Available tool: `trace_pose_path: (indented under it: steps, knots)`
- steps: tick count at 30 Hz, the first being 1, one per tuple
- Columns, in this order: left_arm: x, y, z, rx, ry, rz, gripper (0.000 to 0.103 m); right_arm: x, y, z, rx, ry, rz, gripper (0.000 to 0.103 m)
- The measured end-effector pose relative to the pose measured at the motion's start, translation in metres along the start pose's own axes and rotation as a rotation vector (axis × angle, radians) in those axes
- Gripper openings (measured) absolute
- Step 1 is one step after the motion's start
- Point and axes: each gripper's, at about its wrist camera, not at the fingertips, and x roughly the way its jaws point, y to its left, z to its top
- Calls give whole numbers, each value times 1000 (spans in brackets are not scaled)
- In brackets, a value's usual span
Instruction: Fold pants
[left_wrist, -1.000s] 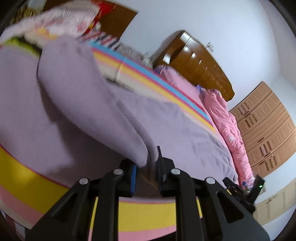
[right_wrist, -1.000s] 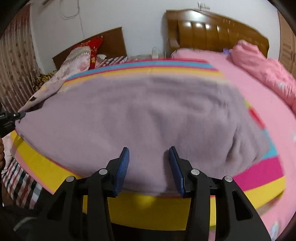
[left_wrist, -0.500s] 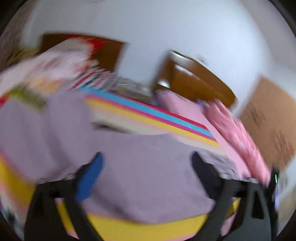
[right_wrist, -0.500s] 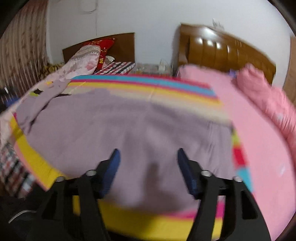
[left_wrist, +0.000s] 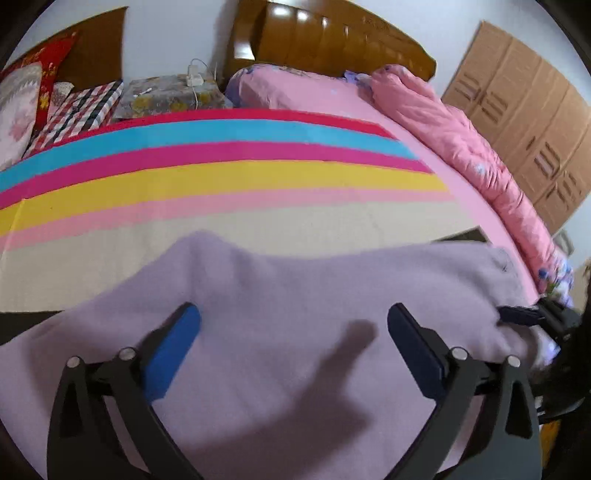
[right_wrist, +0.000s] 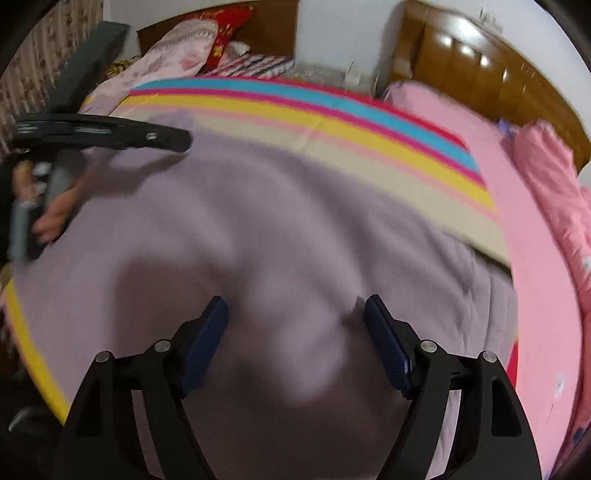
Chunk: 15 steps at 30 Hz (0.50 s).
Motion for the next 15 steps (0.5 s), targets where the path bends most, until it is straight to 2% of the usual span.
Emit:
trace_pose_path:
  steps: [1, 3, 5, 7, 9, 11, 12, 13, 14, 15]
  knots:
    - [1, -1, 0, 2, 4, 8, 101, -5, -3, -5, -3, 13, 7, 74]
    - [2, -2, -3, 3, -4, 18, 101, -16, -2, -2, -26, 33, -44, 76]
    - [2, -1, -4, -8, -14, 16, 101, -26, 7, 13, -50, -14, -59, 77]
    - [2, -2, -5, -12, -19, 15, 101, -31, 27, 28, -67, -72, 16, 77]
    - [-1, 1, -9, -11, -22, 17, 101, -25, 50, 36, -120, -82, 80, 79]
    - [-2, 2, -9, -17, -25, 9, 101, -11, 68, 36, -179, -44, 92, 80]
    - [-3, 2, -10, -23, -29, 3, 101, 4, 76, 32, -206, 4, 82, 81]
    - [-6, 5, -12, -29, -33, -2, 101, 14, 77, 27, -204, 23, 74, 90]
    - [-8, 5, -13, -34, -36, -6, 101, 15, 69, 25, -151, -8, 89, 91]
    - [-8, 6, -13, -38, -39, -12, 101, 19, 58, 23, -88, 6, 140, 92]
